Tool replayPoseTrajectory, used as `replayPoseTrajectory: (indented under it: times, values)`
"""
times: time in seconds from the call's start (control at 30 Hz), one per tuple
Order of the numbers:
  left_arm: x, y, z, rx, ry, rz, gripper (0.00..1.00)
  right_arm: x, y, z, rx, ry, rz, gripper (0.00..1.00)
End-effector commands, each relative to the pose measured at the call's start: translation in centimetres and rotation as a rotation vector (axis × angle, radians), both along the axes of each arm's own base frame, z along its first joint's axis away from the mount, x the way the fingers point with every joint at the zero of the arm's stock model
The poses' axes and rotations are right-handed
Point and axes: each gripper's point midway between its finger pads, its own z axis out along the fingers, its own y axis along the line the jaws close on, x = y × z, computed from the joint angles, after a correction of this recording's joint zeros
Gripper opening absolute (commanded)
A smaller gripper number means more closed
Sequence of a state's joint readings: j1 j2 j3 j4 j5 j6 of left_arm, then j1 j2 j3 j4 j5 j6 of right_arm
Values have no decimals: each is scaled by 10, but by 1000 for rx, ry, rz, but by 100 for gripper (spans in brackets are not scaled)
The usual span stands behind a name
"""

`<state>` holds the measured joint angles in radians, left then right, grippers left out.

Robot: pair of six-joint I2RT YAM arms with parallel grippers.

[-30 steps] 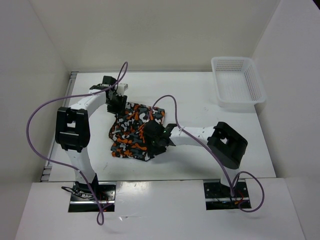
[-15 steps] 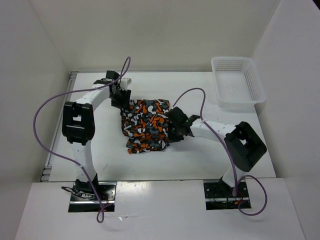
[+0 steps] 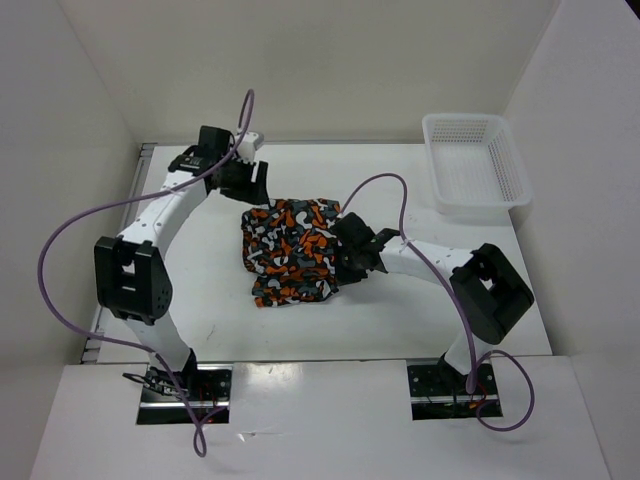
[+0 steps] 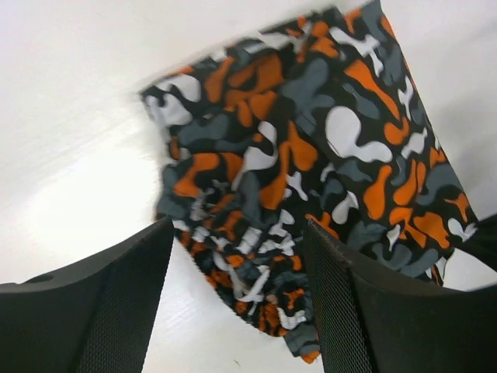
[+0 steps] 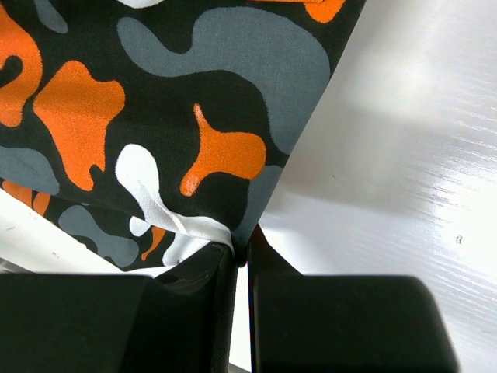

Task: Fold and stack the shorts
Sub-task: Fold the shorts

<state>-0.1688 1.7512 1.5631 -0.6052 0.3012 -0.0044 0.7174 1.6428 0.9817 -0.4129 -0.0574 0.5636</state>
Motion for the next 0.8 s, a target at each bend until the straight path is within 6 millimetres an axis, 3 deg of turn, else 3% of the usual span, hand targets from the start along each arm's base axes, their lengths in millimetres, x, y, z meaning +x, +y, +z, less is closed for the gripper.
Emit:
replayPoseTrajectory:
  times: [0.0, 0.1, 0.13, 0.37, 0.43, 0.5, 0.53, 0.6, 0.67, 0.77]
  values:
    - [-32, -6, -63, 71, 202, -26, 73, 4, 7, 14, 26, -38, 20, 11]
    - [-33, 0, -88, 133, 250, -3, 68, 3, 8, 14, 33, -32, 26, 11]
    - [-30, 2, -89, 142, 248, 3, 62, 3, 8, 14, 33, -32, 26, 11]
    - [-23, -4, -97, 167, 233, 0, 51, 0, 6, 9, 30, -21, 18, 11]
    - [-23, -4, -101, 169, 243, -1, 43, -5, 5, 8, 37, -8, 13, 11]
    - [-19, -2, -107, 180, 246, 5, 33, -5, 4, 6, 38, -9, 13, 5]
    - [-19, -2, -107, 180, 246, 6, 20, -7, 5, 4, 47, 0, 8, 1]
    - [-14, 1, -116, 201, 244, 19, 9, -10, 3, 1, 40, 8, 8, 0]
    - [0, 9, -108, 202, 216, 47, 0, -12, 0, -2, 34, 15, 8, 0]
    - [31, 30, -79, 175, 131, 112, 0, -12, -2, 1, 34, 1, 3, 0]
